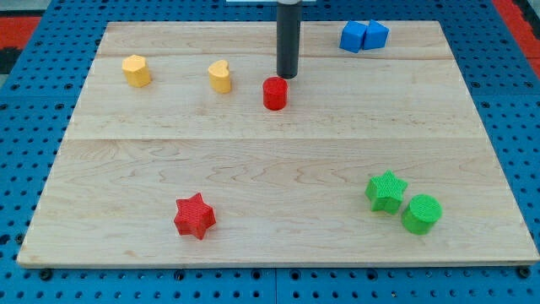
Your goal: Form a horizontal line with yellow and red blocks
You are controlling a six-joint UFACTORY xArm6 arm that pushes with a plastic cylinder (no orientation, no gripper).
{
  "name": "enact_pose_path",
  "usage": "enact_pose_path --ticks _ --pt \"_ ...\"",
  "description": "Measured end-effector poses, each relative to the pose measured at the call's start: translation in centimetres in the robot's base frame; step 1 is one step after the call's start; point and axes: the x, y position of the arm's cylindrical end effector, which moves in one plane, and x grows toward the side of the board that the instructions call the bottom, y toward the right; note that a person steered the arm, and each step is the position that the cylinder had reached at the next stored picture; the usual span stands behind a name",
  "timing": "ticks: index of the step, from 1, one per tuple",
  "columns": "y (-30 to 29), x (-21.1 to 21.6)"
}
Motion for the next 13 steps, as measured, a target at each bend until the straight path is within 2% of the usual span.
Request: enact_pose_path --ticks 1,2,3,4,5,6,7,8,9,10,11,12,13 --pt "5.1 7.8" --pt "-0.6 13.5" --pt "-1.7 7.7" --pt "-0.6 4.6" --pt "0.5 7.5" --pt "0.7 20.5" --pt "-2.1 28.1" --pt "-7.4 29.4" --pt "-14.2 26.0" --pt "-13.1 19.6" --pt "-11.8 18.7" --pt "-11.1 24.1" --pt "-21.4 25.6"
